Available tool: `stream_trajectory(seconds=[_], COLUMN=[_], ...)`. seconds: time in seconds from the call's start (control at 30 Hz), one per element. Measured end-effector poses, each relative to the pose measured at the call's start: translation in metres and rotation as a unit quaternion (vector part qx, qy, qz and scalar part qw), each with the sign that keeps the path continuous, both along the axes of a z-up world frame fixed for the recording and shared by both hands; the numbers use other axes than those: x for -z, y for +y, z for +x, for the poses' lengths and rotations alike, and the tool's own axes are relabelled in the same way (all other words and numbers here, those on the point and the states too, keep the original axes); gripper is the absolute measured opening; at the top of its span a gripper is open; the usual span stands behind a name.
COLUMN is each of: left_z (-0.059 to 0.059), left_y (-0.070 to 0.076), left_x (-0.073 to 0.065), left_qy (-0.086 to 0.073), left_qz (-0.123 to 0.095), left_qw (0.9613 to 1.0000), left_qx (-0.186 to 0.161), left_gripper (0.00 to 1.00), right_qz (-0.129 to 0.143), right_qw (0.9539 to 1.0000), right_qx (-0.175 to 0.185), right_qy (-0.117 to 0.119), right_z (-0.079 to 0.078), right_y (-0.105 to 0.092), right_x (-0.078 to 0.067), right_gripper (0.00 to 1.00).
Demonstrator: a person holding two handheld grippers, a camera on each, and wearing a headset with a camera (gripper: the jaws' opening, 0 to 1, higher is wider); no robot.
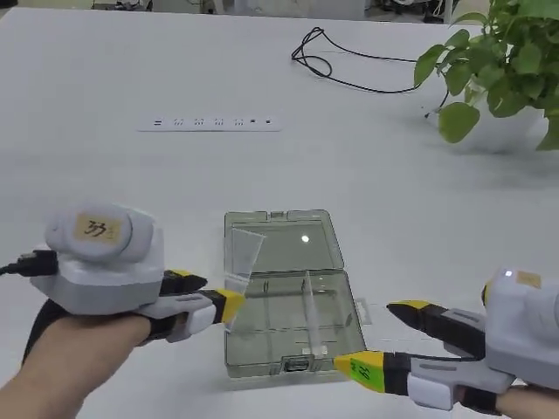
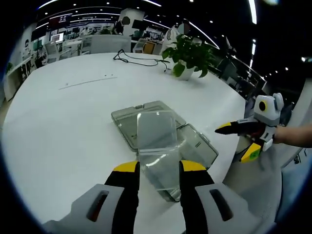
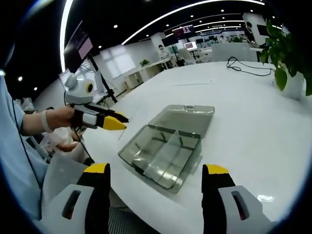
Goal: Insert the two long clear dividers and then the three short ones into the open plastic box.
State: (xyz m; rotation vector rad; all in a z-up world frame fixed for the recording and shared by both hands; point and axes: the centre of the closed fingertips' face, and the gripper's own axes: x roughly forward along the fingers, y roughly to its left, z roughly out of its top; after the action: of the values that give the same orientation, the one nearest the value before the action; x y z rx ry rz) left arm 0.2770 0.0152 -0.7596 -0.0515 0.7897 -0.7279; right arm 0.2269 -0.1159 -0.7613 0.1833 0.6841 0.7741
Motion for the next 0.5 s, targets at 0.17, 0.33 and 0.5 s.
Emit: stream_trajectory(seconds=[0.17,0.33,0.5], left_z=[-0.005,-0.007,-0.01], left_y=[-0.017,-0.029,-0.038], left_x=[0.0,0.0,-0.001], left_qy=[-0.001,0.0,-0.001], left_qz=[-0.013,-0.025,-0.034], left_qw=[0.9999,0.9997,0.9994], left_qx=[0.004,0.006,0.007], left_gripper=[0.3,0.3,0.3], right_qz=[0.032,0.064,0.116], right_qw=[0.9992,0.9972,0.9899], right_qx=[0.016,0.031,0.072], right_qy=[0.016,0.021,0.038], right_z=[0.004,0.015,0.03], right_y=[0.005,0.013,0.02], right_x=[-0.005,-0.014,-0.024], right_gripper=[0.69,0.65,0.55])
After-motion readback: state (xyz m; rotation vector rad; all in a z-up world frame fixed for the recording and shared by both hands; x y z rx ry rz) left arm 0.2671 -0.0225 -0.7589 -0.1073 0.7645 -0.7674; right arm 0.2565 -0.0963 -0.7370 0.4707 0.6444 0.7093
